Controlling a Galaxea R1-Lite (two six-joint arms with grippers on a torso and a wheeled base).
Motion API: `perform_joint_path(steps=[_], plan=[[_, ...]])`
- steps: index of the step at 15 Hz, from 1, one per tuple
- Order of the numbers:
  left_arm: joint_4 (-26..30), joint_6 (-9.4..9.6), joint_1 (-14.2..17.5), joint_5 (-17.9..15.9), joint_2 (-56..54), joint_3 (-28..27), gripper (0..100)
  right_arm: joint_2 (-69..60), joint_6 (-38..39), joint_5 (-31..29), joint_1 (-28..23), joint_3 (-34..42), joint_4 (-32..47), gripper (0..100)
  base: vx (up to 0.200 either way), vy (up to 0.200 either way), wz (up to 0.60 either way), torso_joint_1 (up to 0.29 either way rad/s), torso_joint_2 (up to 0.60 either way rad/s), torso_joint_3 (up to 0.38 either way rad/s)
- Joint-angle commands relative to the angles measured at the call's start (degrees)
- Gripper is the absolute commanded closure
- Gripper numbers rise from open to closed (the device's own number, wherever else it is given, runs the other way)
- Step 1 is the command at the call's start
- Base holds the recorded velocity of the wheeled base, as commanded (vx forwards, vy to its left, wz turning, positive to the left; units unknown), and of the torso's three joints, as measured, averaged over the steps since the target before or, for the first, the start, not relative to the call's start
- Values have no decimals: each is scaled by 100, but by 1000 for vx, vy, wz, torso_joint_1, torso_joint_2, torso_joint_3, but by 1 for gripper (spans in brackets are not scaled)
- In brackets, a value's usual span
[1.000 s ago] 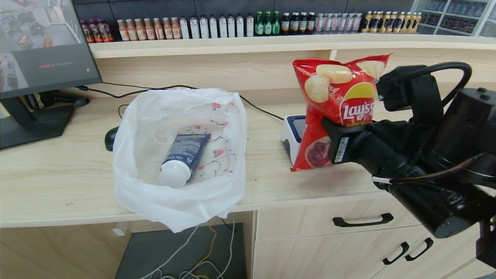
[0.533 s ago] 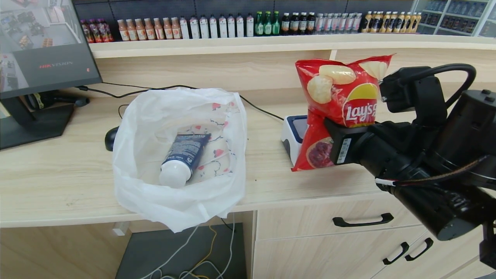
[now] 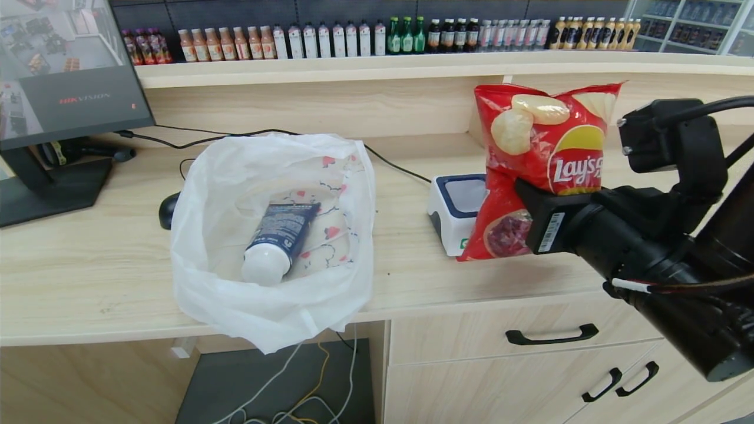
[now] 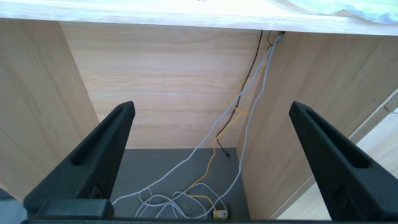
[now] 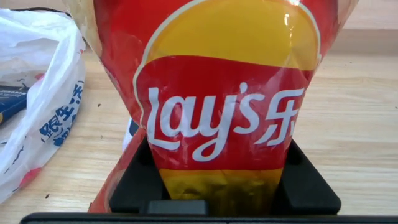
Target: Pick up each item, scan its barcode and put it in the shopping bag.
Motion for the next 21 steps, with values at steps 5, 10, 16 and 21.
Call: perform_joint_path(steps=[5, 10, 16, 21], plan=[[0, 0, 0, 4, -2, 0, 0, -887, -116, 24, 234, 158, -49, 100, 0, 0, 0, 0, 0, 0], [0, 9, 0, 4, -2, 0, 0, -1239, -107, 419, 198, 527, -875, 100, 0, 0, 0, 0, 0, 0], [0, -9, -9, 4, -2, 0, 0, -1072, -186, 1325, 154, 1687, -2211, 100, 0, 0, 0, 0, 0, 0], [0, -18, 0, 4, -2, 0, 0, -430, -116, 3082, -637, 1687, -2949, 100, 0, 0, 0, 0, 0, 0]])
